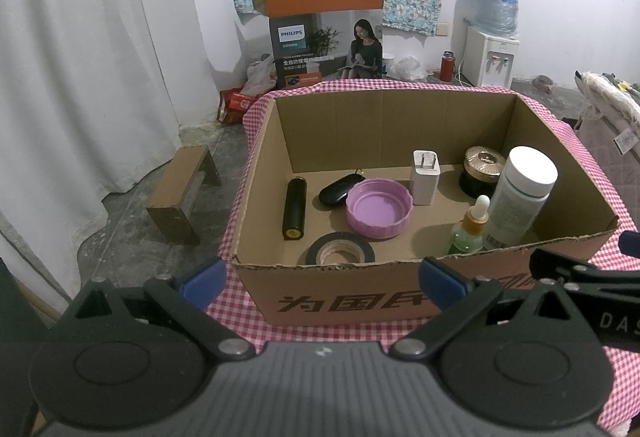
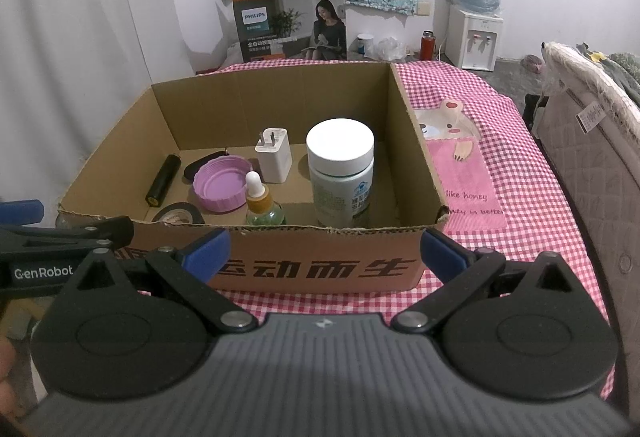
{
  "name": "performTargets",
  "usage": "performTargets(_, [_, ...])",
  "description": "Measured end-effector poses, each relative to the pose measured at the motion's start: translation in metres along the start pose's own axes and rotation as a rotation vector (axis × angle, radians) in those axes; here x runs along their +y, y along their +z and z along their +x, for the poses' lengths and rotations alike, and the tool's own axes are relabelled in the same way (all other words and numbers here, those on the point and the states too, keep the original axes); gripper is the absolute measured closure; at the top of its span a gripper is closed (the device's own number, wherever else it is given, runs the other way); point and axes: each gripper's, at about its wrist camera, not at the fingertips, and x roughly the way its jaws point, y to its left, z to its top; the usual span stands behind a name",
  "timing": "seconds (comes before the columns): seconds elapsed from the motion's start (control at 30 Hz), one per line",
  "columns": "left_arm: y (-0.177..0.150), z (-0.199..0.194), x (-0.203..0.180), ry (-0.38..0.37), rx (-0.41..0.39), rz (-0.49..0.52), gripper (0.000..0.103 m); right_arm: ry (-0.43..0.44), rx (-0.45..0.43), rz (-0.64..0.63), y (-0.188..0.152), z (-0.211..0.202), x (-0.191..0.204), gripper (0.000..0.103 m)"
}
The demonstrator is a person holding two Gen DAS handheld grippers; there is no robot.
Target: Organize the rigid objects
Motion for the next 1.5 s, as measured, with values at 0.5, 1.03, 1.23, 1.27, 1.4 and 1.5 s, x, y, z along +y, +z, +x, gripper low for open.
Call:
performTargets(0.5, [0.0000, -0.0002, -0.0010, 0.002, 0.001, 0.001, 0.000, 0.001, 0.003, 0.002, 0.0000, 0.0011, -0.0010, 0.001])
performTargets(1.03, [-0.0001, -0.0006, -0.0007, 0.004, 0.001, 0.000, 0.001, 0.000, 0.004, 0.002, -0.0002, 0.0013, -0.0012, 0.001])
performTargets(1.23, [0.0000, -0.0007, -0.0005, 0.004, 0.002, 0.000, 0.001, 0.001, 0.007, 0.004, 0.0001, 0.0011, -0.0010, 0.001])
performTargets(1.27, [0.0000, -0.0007, -0.0005, 0.004, 0.002, 0.000, 0.001, 0.001, 0.007, 0.004, -0.0001, 0.0008, -0.0009, 0.001])
performTargets(1.4, [0.0001, -0.0016, -0.0005, 0.005, 0.001, -0.003, 0.001, 0.000, 0.005, 0.003, 0.0000, 0.0001, -0.0003, 0.001])
performTargets(1.5, [-0.0001, -0.0017, -0.0002, 0.004, 0.002, -0.003, 0.001, -0.001, 0.005, 0.005, 0.0005, -0.0005, 0.0010, 0.001])
